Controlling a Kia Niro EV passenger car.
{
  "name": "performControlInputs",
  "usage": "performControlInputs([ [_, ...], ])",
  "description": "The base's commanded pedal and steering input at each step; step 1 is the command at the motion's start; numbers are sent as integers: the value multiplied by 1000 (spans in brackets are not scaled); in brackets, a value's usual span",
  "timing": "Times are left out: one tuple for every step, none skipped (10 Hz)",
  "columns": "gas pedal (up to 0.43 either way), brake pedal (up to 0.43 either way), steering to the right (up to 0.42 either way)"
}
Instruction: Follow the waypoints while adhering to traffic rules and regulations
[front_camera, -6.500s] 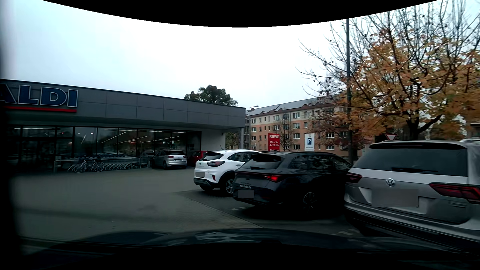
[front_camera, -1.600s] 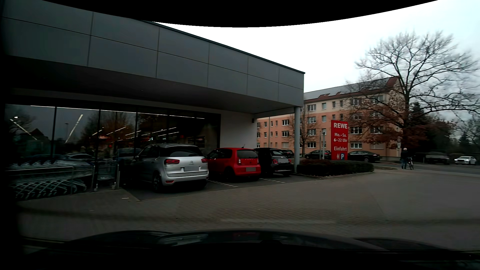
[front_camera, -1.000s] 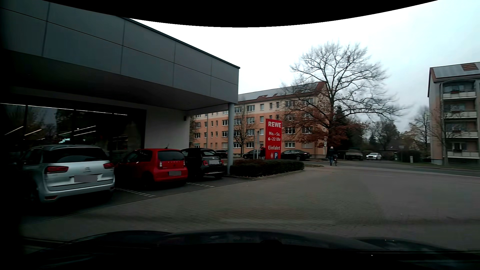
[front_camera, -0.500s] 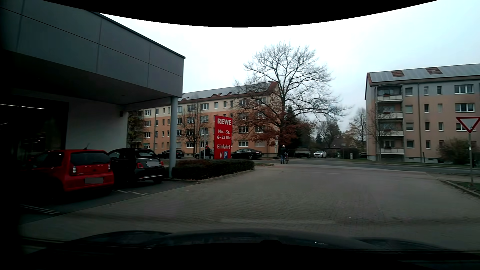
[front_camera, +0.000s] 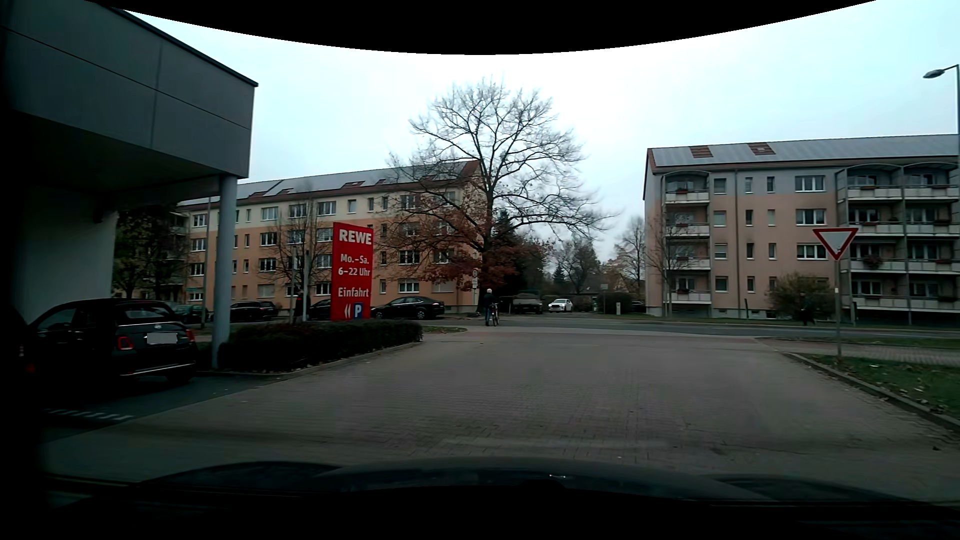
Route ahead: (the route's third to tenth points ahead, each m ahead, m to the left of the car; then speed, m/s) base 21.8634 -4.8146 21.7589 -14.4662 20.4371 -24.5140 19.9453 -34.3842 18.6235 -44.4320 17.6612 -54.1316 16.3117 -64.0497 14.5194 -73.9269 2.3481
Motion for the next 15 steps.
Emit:
performControlInputs([
  [0,79,504],
  [0,79,481],
  [0,79,453],
  [0,49,421],
  [0,0,393],
  [0,0,364],
  [0,0,339],
  [0,0,318],
  [0,0,295],
  [0,0,269],
  [0,0,235],
  [0,0,207],
  [0,0,179],
  [39,0,151],
  [59,0,126],
])
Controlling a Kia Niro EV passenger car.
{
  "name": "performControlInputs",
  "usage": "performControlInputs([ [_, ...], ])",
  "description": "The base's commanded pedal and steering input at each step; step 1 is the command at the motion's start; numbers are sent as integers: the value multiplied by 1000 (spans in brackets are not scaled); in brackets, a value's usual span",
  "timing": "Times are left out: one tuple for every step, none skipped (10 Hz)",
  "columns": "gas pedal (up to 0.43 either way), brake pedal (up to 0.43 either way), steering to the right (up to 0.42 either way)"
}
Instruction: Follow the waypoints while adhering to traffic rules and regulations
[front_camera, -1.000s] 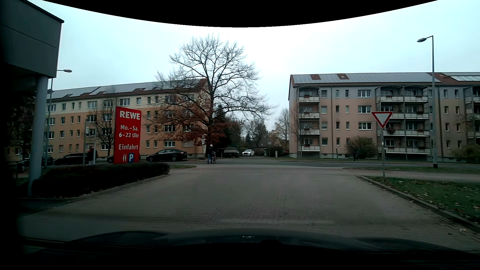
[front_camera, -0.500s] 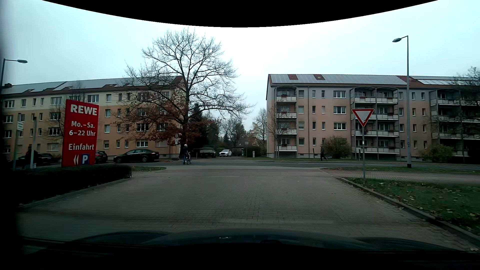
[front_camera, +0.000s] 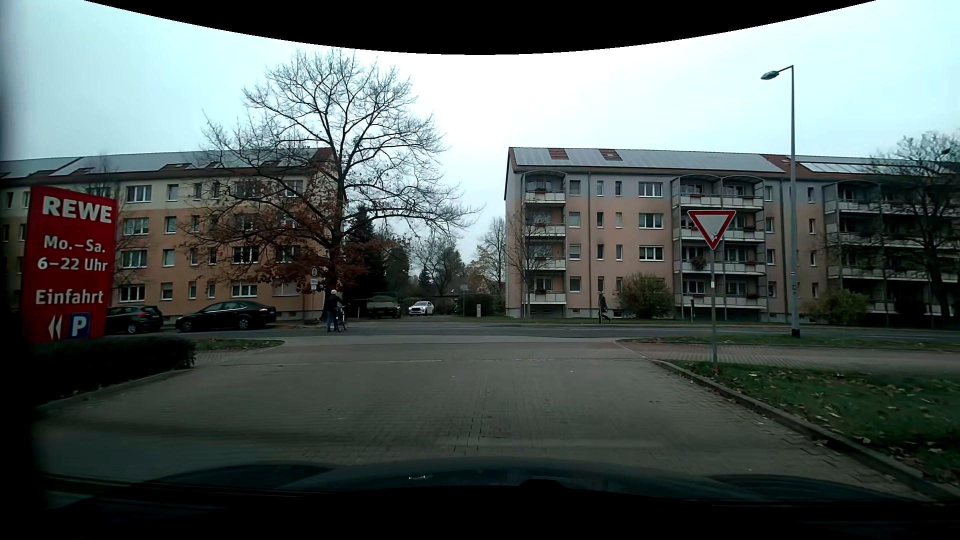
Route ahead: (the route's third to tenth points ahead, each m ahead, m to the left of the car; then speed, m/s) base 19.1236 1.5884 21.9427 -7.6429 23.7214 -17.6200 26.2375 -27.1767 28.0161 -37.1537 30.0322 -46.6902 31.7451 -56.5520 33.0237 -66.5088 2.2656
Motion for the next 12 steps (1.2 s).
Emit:
performControlInputs([
  [59,0,96],
  [67,0,67],
  [67,0,41],
  [67,0,25],
  [67,0,17],
  [67,0,12],
  [67,0,7],
  [59,0,2],
  [28,0,1],
  [0,0,0],
  [0,0,1],
  [0,0,-1],
])
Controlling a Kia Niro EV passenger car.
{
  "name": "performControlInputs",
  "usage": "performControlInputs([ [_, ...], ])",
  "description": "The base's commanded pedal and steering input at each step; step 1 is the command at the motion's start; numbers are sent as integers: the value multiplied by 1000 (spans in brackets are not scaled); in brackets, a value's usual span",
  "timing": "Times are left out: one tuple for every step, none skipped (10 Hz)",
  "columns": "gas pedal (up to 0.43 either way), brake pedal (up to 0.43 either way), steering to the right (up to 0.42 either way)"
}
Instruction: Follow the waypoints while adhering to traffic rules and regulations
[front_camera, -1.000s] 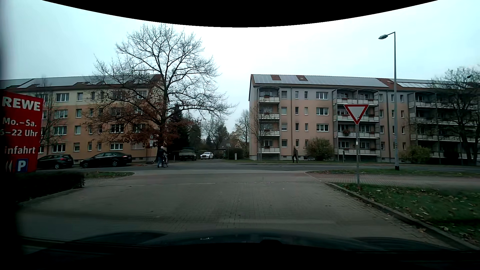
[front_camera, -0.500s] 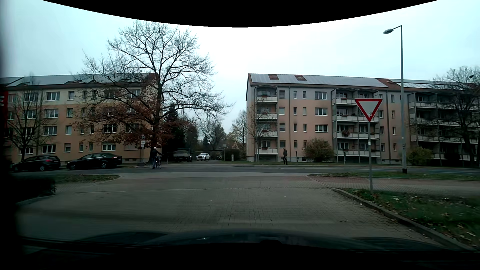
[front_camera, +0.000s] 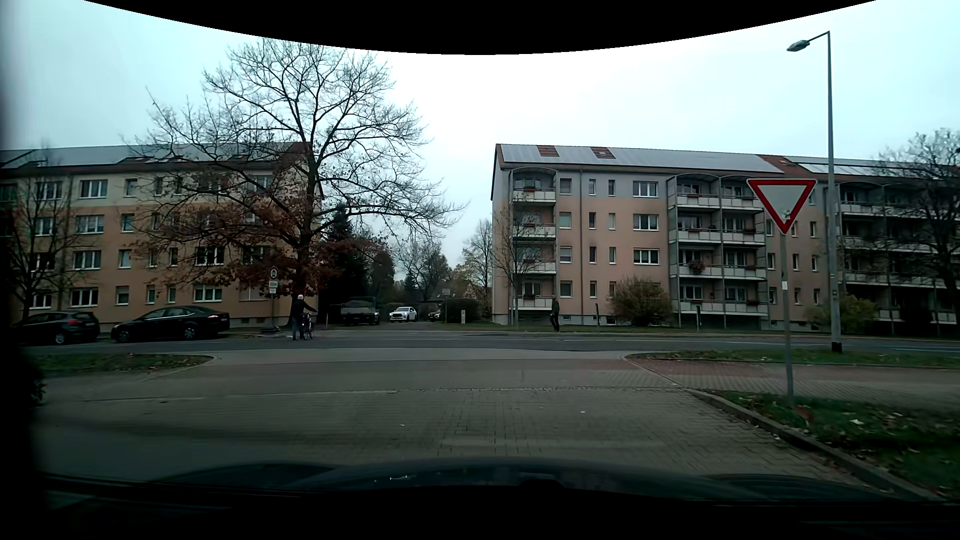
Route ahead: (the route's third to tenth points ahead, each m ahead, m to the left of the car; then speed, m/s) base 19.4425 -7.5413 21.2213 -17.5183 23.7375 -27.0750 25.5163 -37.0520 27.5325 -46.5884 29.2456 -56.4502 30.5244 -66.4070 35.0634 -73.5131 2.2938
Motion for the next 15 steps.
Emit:
performControlInputs([
  [0,0,-3],
  [0,0,-4],
  [0,0,-6],
  [0,0,-7],
  [0,0,-7],
  [0,0,-7],
  [0,0,-9],
  [0,0,-17],
  [0,0,-29],
  [0,0,-40],
  [0,0,-48],
  [0,0,-55],
  [0,0,-59],
  [0,0,-59],
  [0,0,-58],
])
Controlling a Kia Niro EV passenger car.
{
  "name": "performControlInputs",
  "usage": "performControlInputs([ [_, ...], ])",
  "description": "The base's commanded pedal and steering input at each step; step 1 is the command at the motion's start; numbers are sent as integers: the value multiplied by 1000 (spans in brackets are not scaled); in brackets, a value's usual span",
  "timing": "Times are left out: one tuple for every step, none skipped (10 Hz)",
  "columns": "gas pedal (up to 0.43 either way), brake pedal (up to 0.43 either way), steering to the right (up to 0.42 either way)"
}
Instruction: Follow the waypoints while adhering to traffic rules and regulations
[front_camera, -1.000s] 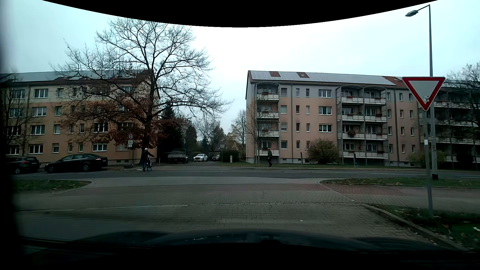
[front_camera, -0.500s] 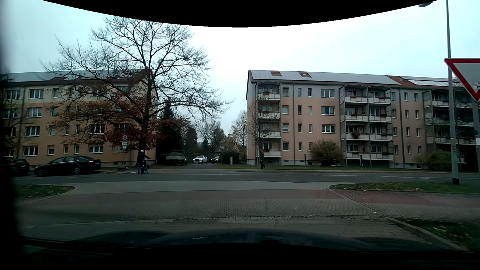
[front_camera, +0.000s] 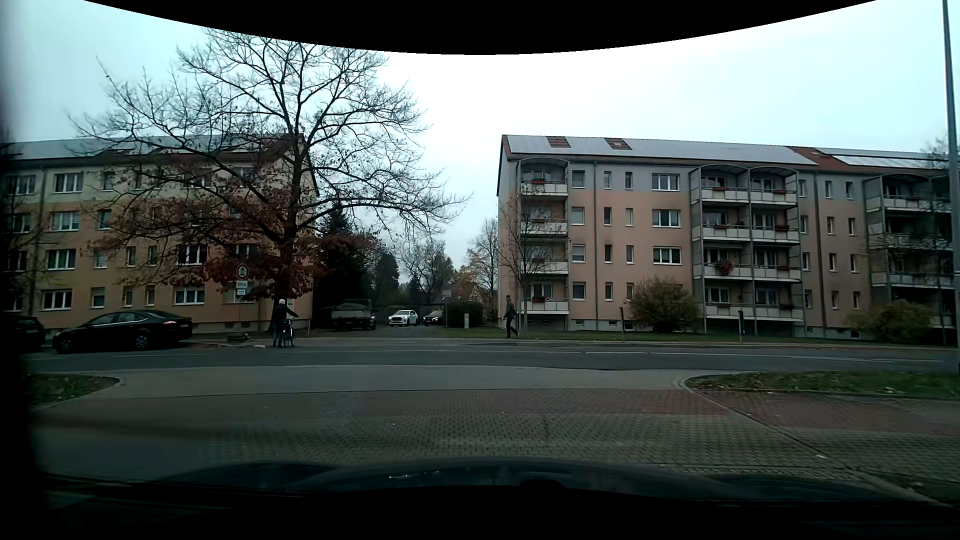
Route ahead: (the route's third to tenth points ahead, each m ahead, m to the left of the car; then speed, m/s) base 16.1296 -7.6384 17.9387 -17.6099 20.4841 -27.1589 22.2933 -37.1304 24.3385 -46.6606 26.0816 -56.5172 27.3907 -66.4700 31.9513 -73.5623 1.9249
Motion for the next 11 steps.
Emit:
performControlInputs([
  [0,0,-56],
  [0,0,-55],
  [0,0,-55],
  [0,0,-54],
  [0,0,-54],
  [0,0,-55],
  [0,0,-55],
  [0,0,-54],
  [0,0,-53],
  [0,0,-47],
  [0,0,-41],
])
